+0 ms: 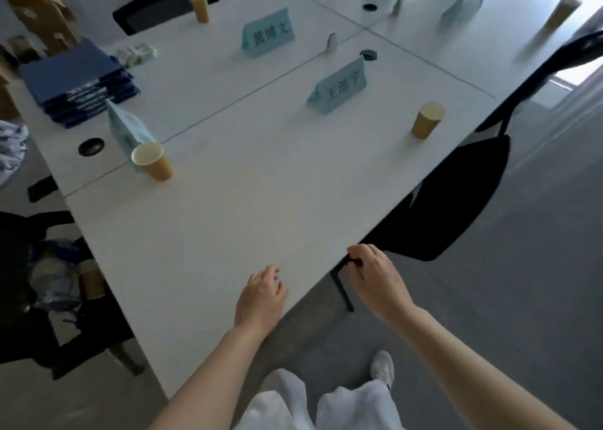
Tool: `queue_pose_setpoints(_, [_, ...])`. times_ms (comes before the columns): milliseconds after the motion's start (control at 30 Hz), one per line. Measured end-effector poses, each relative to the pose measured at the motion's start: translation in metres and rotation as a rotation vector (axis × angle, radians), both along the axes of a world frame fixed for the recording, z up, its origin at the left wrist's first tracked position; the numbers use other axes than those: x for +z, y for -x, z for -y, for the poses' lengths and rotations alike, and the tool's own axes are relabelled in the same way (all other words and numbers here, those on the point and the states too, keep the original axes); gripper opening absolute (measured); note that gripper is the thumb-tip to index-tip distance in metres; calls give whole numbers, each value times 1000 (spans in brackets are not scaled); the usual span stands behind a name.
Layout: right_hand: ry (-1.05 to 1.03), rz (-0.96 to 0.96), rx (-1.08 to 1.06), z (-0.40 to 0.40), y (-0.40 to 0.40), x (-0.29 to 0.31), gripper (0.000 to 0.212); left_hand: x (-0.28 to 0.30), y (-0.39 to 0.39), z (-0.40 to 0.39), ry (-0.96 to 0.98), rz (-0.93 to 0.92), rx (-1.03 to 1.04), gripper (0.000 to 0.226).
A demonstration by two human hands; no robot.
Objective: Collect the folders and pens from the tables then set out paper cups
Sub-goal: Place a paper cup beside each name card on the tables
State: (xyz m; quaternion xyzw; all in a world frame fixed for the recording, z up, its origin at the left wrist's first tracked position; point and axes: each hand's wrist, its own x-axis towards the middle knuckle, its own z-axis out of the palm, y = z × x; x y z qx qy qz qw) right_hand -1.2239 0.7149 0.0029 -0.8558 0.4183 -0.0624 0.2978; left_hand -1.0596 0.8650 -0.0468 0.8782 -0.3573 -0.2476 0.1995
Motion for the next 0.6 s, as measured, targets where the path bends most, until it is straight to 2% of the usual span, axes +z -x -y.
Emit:
queue_pose_setpoints(267, [-3,47,-52,99,121,10,32,4,117,120,150,-77,219,25])
queue_pose_setpoints(467, [-9,60,-72,179,189,19,29,9,204,194,180,-102,156,27])
queue_pose_setpoints(600, [-23,91,-96,214,203,21,26,13,219,226,198,-85,164,26])
